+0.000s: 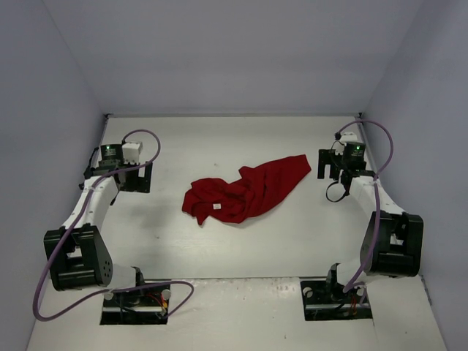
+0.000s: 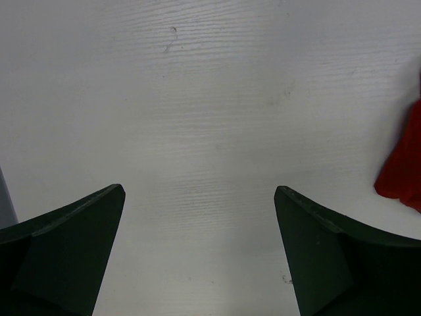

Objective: Fold and stack the t-shirts
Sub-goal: Flatten out the tshirt

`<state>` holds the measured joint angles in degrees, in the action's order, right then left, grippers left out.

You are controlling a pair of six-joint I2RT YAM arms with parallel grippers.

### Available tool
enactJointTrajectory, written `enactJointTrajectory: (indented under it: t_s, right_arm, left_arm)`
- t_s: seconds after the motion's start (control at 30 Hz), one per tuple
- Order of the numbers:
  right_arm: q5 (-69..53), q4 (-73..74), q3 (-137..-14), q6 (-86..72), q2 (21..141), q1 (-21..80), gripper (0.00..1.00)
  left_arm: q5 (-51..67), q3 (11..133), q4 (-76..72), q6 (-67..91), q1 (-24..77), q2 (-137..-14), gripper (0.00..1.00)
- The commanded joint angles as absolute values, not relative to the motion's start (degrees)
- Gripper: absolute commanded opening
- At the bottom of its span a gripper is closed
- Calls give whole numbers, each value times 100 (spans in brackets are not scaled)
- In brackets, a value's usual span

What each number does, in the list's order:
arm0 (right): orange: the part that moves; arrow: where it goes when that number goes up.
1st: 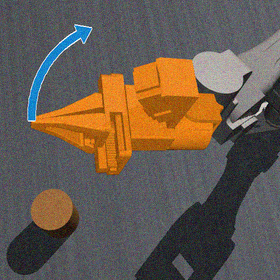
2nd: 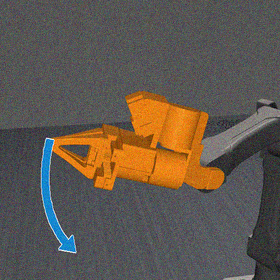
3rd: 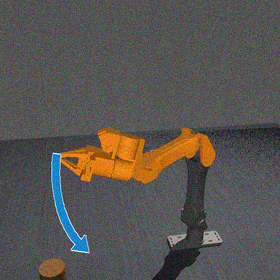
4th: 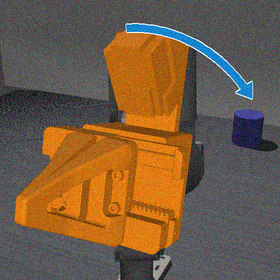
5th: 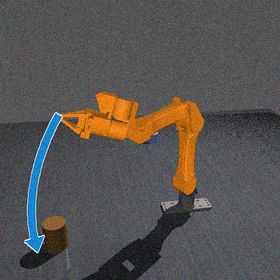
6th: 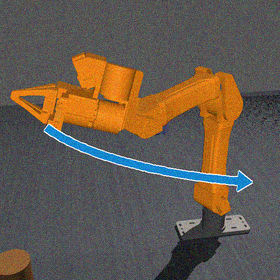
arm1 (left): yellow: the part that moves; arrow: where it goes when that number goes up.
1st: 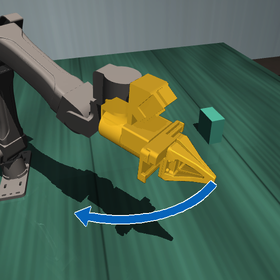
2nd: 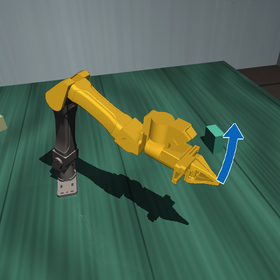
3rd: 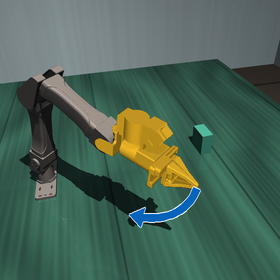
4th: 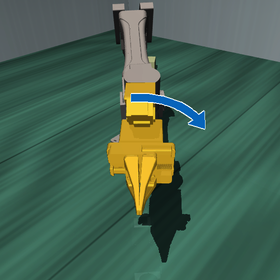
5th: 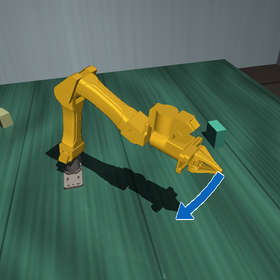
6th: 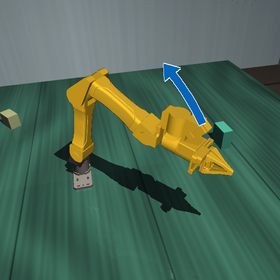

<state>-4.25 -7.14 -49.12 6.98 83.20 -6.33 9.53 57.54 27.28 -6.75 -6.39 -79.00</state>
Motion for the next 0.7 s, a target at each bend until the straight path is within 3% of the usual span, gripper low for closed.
enactJointTrajectory:
  t_s: [0.0, 0.37, 0.53, 0.57, 0.67]
  right_arm:
    - [-227, -1025, -5001, 902, 8016, -443, 100]
    - [-285, -732, -5315, 1303, 7669, 273, 100]
    - [-422, -703, -5204, 1309, 7655, 673, 100]
    - [-456, -703, -5152, 1343, 7655, 736, 99]
    - [-457, -712, -5107, 1380, 7717, 924, 99]
  left_arm:
    - [1430, 5855, 2684, -928, -633, -7541, 95]
    - [2953, 6407, 3445, -1669, 3, -7560, 95]
    - [2502, 6259, 3218, -2105, 1590, -7365, 95]
    - [2251, 6258, 3132, -2168, 2275, -7399, 95]
    - [1939, 6440, 3050, -2184, 2890, -7731, 92]
